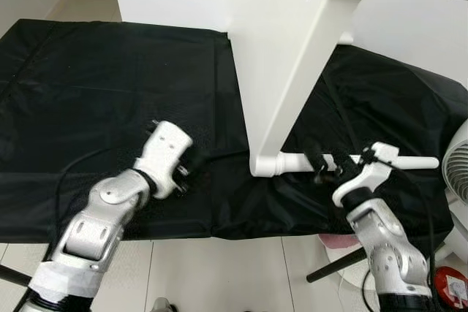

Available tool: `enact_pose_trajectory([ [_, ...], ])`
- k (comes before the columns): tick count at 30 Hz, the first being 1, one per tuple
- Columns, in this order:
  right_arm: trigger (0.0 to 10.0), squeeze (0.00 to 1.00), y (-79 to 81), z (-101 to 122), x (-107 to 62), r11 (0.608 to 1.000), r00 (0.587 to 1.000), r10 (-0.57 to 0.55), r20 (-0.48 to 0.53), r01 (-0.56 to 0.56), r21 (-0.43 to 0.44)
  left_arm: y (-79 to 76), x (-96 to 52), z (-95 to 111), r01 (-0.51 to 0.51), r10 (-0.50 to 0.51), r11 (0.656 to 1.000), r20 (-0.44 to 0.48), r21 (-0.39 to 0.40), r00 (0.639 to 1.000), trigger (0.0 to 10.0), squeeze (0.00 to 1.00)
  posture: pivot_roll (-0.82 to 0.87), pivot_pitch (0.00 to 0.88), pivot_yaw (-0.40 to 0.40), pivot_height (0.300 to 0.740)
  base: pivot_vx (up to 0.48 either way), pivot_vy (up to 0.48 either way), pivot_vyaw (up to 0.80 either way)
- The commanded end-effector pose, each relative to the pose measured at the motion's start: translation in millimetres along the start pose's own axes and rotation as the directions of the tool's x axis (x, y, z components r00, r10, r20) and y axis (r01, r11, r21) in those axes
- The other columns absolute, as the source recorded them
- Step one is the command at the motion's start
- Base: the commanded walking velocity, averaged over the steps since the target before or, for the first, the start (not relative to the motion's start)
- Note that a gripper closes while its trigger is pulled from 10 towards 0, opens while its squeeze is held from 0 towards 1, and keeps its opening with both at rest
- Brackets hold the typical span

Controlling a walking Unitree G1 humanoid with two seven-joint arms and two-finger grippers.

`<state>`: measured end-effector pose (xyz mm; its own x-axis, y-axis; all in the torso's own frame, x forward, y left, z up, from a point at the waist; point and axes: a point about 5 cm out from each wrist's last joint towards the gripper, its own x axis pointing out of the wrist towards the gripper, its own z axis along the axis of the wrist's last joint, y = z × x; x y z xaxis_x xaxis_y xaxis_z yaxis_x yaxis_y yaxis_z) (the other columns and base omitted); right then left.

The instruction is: Building children table

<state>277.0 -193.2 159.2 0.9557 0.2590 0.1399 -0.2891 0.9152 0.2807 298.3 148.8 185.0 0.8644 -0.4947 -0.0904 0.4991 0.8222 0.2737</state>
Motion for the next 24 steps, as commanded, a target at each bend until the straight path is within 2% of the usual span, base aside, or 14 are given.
enact_pose_trajectory([
  [1,10.0,1.00,6.9,5,0.4,0.996,0.997,0.075,-0.002,-0.075,-0.043,2.0,0.9,-3,-0.016,0.016,0.999,-0.015,-0.031,1.000,10.0,1.00,0.09,0.092,-0.081,0.740,0.000,0.000,0.00],
  [2,10.0,1.00,6.9,5,0.4,0.996,0.997,0.075,-0.002,-0.075,-0.043,2.0,0.9,-3,-0.016,0.016,0.999,-0.015,-0.031,1.000,10.0,1.00,0.09,0.092,-0.081,0.740,0.000,0.000,0.00],
  [5,10.0,1.00,14.3,7,4.2,0.977,0.986,0.165,-0.029,-0.167,-0.130,8.5,1.7,0,-0.053,0.053,0.999,-0.002,-0.010,0.999,10.0,1.00,0.09,0.095,-0.078,0.740,0.000,0.000,0.00],
  [9,10.0,1.00,21.6,5,8.9,0.965,0.978,0.204,-0.036,-0.207,-0.160,11.1,4.0,2,-0.088,0.088,0.996,0.004,0.001,0.996,10.0,1.00,0.09,0.093,-0.077,0.740,0.000,0.000,0.00],
  [10,10.0,0.72,25.5,3,11.3,0.959,0.974,0.223,-0.043,-0.228,-0.170,10.0,5.9,5,-0.097,0.096,0.995,0.016,0.002,0.995,10.0,1.00,0.09,0.093,-0.078,0.740,0.000,0.000,0.00],
  [11,10.0,0.72,25.5,3,11.3,0.959,0.974,0.223,-0.043,-0.228,-0.170,10.0,5.9,5,-0.097,0.096,0.995,0.016,0.002,0.995,10.0,1.00,0.09,0.093,-0.078,0.740,0.000,0.000,0.00],
  [12,10.0,0.00,27.0,2,12.3,0.954,0.972,0.230,-0.044,-0.235,-0.185,8.6,7.4,6,-0.103,0.103,0.995,0.023,-0.006,0.994,10.0,0.84,0.09,0.091,-0.079,0.740,0.000,0.000,0.00],
  [13,10.0,0.00,28.3,2,13.5,0.951,0.972,0.231,-0.043,-0.235,-0.202,6.6,8.6,7,-0.104,0.105,0.994,0.028,-0.018,0.994,10.0,0.74,0.09,0.091,-0.079,0.740,0.000,0.000,0.00],
  [14,10.0,0.00,29.0,1,14.0,0.948,0.972,0.232,-0.042,-0.235,-0.214,5.4,9.3,8,-0.106,0.107,0.994,0.032,-0.029,0.994,10.0,0.74,0.09,0.091,-0.079,0.740,0.000,0.000,0.00],
  [15,10.0,0.00,33.4,0,16.3,0.943,0.969,0.243,-0.044,-0.247,-0.222,1.3,11.0,8,-0.099,0.100,0.995,0.035,-0.033,0.994,10.0,0.00,0.09,0.092,-0.084,0.740,0.000,0.000,0.00],
  [19,10.0,0.00,48.7,-4,25.6,0.935,0.963,0.267,-0.046,-0.270,-0.230,-8.8,15.3,11,-0.081,0.082,0.996,0.049,-0.023,0.995,10.0,0.00,0.09,0.090,-0.091,0.740,0.000,0.000,0.00],
  [24,10.0,0.00,56.8,-8,30.8,0.929,0.962,0.269,-0.044,-0.272,-0.253,-11.8,17.3,12,-0.076,0.077,0.997,0.055,-0.018,0.996,10.0,0.00,0.10,0.090,-0.093,0.740,0.000,0.000,0.00],
])
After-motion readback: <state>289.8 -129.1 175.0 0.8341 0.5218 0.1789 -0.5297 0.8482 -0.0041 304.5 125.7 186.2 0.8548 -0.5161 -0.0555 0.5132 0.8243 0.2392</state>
